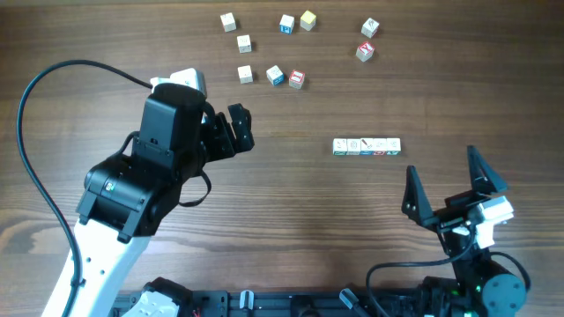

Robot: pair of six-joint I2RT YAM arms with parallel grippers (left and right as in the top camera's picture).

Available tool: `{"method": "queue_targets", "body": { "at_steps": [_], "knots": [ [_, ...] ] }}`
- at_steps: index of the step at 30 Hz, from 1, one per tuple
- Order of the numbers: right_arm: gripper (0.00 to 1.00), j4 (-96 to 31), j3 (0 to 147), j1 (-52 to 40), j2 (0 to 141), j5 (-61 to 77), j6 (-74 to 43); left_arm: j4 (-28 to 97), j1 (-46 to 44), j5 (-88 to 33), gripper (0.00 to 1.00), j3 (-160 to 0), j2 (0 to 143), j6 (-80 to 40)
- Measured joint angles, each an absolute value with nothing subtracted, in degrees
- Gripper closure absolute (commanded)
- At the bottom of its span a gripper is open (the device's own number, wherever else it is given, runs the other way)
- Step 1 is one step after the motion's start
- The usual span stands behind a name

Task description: Form a horizontal line

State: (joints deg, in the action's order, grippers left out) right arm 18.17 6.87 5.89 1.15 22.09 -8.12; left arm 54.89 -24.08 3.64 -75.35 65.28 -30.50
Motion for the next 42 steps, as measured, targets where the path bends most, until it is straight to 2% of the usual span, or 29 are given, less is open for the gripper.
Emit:
{"method": "queue_targets", "body": {
  "at_steps": [5,12,20,42],
  "knots": [
    [0.00,21.91,2.26,4.25,1.10,19.16,-8.12,54.89,-24.08,3.64,0.00,-75.35,65.32,-30.50],
    [0.00,17.74,0.36,4.19,0.99,17.47,-7.55,54.89,-24.08,3.64,0.00,-75.35,65.32,-30.50],
    [0.00,0.71,0.34,4.19,0.80,16.29,-4.43,54.92,-24.08,3.64,0.00,-75.35,65.32,-30.50],
    [0.00,0.89,0.34,4.21,0.78,15.99,-3.53,54.89,-24.08,3.64,0.00,-75.35,65.32,-30.50]
  ]
}}
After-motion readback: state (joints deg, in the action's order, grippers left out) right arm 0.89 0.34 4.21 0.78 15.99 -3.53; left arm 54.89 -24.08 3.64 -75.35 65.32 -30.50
